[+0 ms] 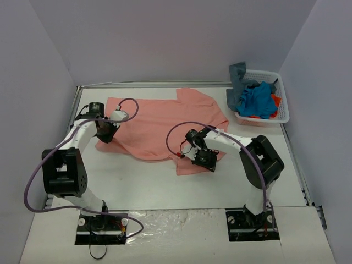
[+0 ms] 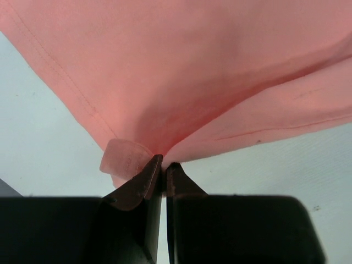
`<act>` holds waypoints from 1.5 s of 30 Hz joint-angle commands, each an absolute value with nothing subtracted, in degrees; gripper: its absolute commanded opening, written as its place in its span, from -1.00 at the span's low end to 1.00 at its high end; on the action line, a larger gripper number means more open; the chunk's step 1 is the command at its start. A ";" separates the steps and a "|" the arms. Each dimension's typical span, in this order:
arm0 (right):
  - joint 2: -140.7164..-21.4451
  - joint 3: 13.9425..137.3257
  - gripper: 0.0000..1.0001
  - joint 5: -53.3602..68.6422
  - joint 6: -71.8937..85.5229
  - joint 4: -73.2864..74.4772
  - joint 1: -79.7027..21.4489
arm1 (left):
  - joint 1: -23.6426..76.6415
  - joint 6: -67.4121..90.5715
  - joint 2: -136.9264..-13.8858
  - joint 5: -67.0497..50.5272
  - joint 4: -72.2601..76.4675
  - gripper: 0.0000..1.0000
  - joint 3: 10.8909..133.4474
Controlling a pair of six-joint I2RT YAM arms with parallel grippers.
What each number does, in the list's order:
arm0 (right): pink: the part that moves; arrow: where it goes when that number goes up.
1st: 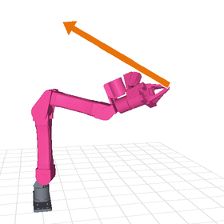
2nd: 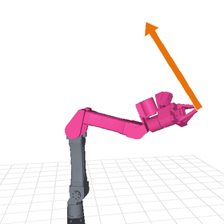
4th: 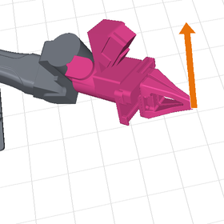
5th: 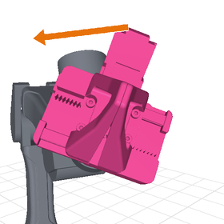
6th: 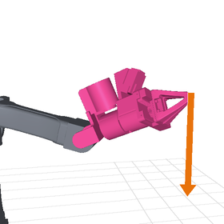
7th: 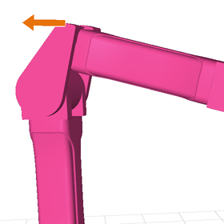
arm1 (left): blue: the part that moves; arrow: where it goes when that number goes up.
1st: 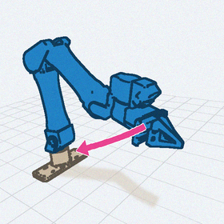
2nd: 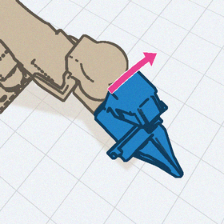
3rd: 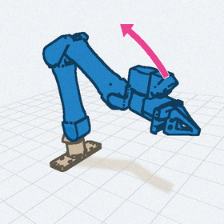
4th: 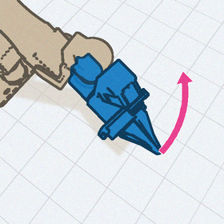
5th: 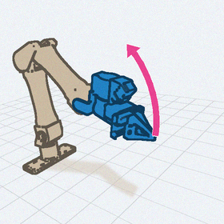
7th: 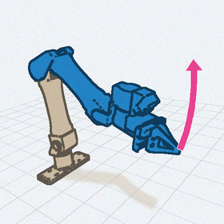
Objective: Fold and stack the t-shirts
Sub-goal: Grap the side of the flattened tshirt closest away from the robot with both arms
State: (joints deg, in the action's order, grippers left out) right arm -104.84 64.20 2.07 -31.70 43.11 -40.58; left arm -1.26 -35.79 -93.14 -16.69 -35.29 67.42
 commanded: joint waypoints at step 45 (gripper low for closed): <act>-68.82 60.73 -1.00 6.77 -25.58 54.06 -28.22 | 2.20 -56.94 -58.09 -8.98 -39.40 -0.55 39.29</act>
State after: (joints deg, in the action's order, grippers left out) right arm -67.96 61.36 6.81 -26.30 52.97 -29.06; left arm 2.50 -51.66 -58.52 -12.69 -43.00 40.03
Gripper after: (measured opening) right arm 0.020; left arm 0.239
